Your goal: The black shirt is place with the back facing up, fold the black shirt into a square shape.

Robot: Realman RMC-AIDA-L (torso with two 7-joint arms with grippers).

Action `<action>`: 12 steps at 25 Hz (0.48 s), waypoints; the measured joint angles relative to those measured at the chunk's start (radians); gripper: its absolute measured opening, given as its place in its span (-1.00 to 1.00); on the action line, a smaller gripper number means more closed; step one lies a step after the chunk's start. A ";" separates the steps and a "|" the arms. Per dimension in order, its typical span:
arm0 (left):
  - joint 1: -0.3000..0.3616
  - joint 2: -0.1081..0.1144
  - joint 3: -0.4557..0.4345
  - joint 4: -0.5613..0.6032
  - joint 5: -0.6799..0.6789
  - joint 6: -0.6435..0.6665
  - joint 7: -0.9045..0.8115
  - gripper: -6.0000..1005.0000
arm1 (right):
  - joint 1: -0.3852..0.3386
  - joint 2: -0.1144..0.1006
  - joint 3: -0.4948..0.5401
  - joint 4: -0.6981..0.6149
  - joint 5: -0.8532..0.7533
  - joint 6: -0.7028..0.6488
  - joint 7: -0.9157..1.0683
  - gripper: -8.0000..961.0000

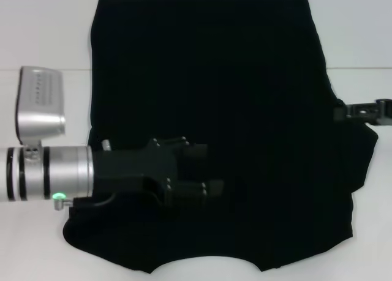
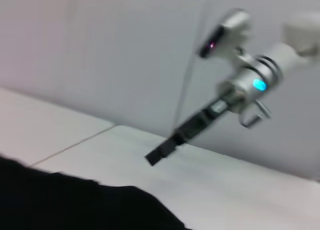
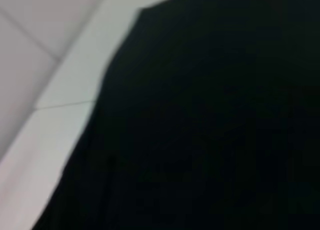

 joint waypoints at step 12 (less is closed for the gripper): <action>0.015 -0.015 0.107 0.005 0.007 0.002 0.149 0.83 | -0.014 -0.018 0.004 -0.032 -0.254 0.005 0.221 0.61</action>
